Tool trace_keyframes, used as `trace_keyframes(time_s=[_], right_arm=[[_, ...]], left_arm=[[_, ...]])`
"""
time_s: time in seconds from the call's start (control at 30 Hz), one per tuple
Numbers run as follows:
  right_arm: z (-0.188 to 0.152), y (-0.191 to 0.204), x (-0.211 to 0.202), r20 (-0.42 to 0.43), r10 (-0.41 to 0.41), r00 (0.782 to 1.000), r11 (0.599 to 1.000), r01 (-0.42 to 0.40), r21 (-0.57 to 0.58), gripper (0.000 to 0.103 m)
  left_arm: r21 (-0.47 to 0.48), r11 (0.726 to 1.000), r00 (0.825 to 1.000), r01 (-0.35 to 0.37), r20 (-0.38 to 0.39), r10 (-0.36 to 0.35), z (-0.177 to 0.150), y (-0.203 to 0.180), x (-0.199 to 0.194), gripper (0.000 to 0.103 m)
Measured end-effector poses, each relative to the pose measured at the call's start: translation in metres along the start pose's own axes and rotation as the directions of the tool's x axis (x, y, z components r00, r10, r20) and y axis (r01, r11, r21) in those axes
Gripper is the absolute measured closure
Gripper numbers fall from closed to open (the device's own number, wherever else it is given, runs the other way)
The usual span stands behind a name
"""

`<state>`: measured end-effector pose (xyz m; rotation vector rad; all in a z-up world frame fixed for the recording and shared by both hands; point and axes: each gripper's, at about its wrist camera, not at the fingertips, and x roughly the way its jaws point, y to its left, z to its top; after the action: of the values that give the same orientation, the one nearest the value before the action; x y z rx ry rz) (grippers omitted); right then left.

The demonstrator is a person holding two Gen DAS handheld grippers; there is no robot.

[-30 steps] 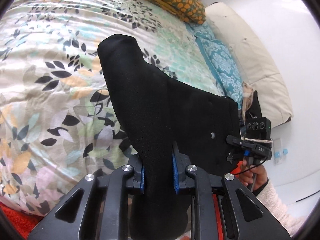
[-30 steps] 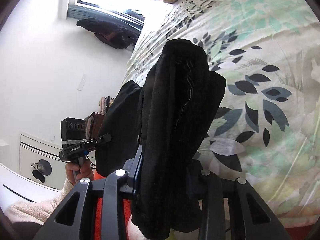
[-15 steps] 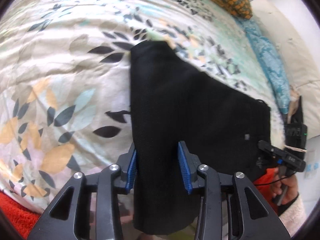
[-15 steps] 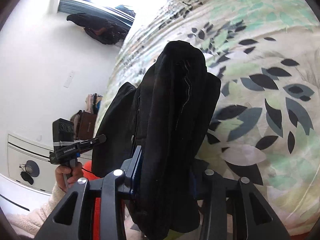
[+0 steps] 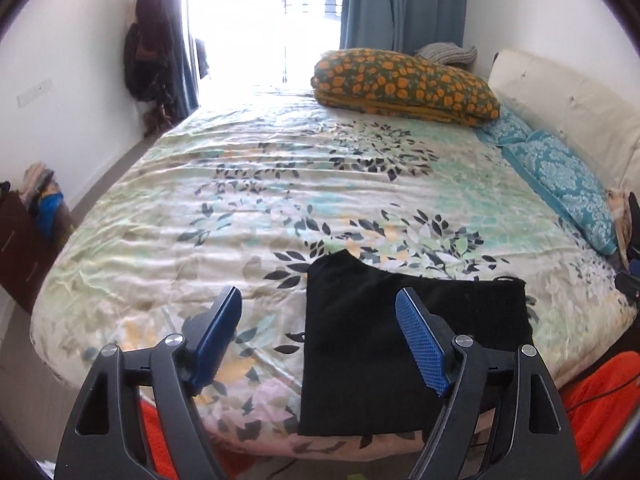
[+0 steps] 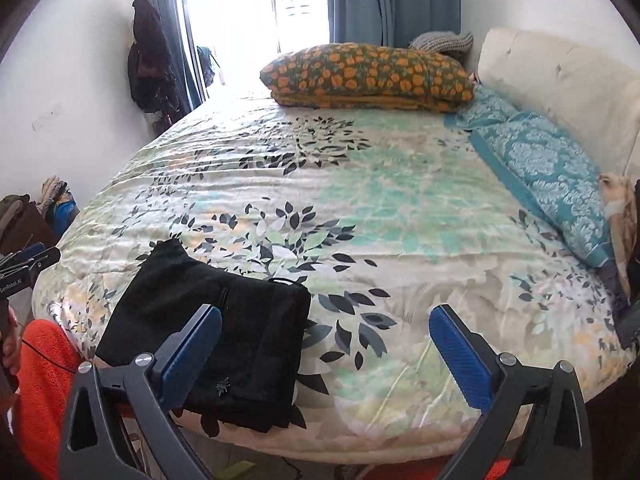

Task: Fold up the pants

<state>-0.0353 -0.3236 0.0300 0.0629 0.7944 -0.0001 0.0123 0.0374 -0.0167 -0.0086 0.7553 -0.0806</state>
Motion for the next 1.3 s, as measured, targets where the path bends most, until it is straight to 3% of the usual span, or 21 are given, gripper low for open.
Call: trace_keyframes(time_s=[0.17, 0.4, 0.7, 0.9, 1.03, 1.13, 1.2, 1.3], right_arm=[[-0.017, 0.035, -0.007, -0.043, 0.009, 0.999, 0.999, -0.007, 0.033, 0.0], [-0.051, 0.072, 0.012, -0.136, 0.023, 0.99, 0.999, -0.026, -0.024, 0.0], [-0.053, 0.081, 0.012, -0.149, 0.006, 0.989, 0.999, -0.012, -0.037, 0.0], [-0.049, 0.081, 0.006, -0.2, 0.011, 0.98, 0.999, -0.019, -0.036, 0.0], [-0.041, 0.083, -0.002, -0.277, 0.041, 0.96, 0.992, -0.072, -0.106, 0.0], [-0.031, 0.082, -0.012, -0.281, 0.02, 0.96, 0.987, -0.064, -0.147, 0.0], [-0.024, 0.081, -0.02, -0.256, 0.009, 0.967, 0.988, -0.048, -0.147, 0.0], [-0.018, 0.081, -0.032, -0.2, 0.011, 0.98, 0.996, -0.029, -0.087, 0.0]], left_arm=[[-0.002, 1.0, 0.997, -0.006, -0.083, 0.006, -0.019, -0.014, -0.005, 0.021], [0.068, 0.996, 0.993, -0.065, -0.096, 0.071, -0.028, -0.022, -0.008, 0.021], [0.078, 0.993, 0.989, -0.085, -0.115, 0.094, -0.032, -0.018, -0.009, 0.017], [0.103, 0.994, 0.995, -0.028, -0.096, 0.038, -0.032, -0.025, -0.029, 0.012], [0.105, 0.994, 0.997, -0.009, -0.074, 0.016, -0.027, -0.028, -0.049, 0.009], [0.104, 0.995, 0.999, -0.007, -0.047, 0.012, -0.021, -0.029, -0.062, 0.009], [0.087, 0.996, 0.999, -0.033, -0.023, 0.035, -0.017, -0.03, -0.07, 0.009], [0.08, 0.988, 0.992, -0.129, 0.003, 0.129, -0.014, -0.032, -0.078, 0.009]])
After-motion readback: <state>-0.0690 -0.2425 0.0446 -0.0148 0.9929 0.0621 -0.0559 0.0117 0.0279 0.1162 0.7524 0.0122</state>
